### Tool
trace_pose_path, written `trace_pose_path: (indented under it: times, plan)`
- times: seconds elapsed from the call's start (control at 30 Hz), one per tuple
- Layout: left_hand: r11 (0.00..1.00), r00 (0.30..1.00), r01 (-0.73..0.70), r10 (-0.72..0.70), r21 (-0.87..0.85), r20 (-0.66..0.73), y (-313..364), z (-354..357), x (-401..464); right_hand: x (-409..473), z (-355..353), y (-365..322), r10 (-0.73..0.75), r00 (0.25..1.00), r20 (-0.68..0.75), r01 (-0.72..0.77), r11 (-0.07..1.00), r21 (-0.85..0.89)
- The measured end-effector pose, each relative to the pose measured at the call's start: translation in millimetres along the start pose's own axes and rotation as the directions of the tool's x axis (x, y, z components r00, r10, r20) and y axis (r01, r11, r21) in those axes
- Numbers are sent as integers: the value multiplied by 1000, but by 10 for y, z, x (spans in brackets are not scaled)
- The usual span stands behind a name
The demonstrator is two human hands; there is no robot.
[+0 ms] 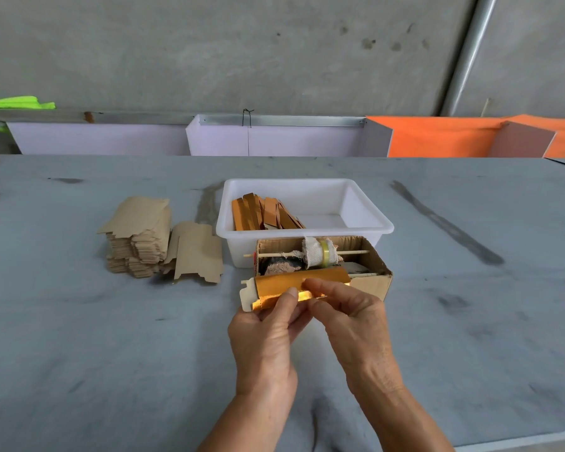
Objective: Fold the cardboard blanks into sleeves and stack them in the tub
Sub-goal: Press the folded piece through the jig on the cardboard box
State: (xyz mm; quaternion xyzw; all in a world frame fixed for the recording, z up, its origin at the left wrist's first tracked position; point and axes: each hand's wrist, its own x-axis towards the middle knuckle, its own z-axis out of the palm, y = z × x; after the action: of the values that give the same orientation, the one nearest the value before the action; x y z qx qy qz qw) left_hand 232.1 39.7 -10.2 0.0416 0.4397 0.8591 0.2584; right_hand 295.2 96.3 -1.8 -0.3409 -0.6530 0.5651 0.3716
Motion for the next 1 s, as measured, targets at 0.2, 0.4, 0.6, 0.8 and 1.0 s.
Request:
trace_pose_path:
  times: [0.2, 0.4, 0.6, 0.8, 1.0]
  plan:
    - [1000, 1000, 20, -20, 0, -9, -21, 18, 16, -1, -7, -12, 34, 998, 48, -34, 999, 4]
    - [996, 992, 79, -76, 27, -103, -65, 26, 49, -9, -12, -11, 12, 997, 74, -6, 996, -85]
    - [975, 953, 220, -221, -29, -205, -75, 30, 92, -43, 0, 36, 0, 994, 108, 15, 990, -137]
    - [957, 923, 289, -288, -35, -254, -94, 3, 103, -130, -16, 145, -7, 996, 93, 22, 987, -162]
    - [943, 911, 326, -333, -67, -244, -57, 38, 131, -284, 68, 214, -124, 988, -94, 109, 983, -150]
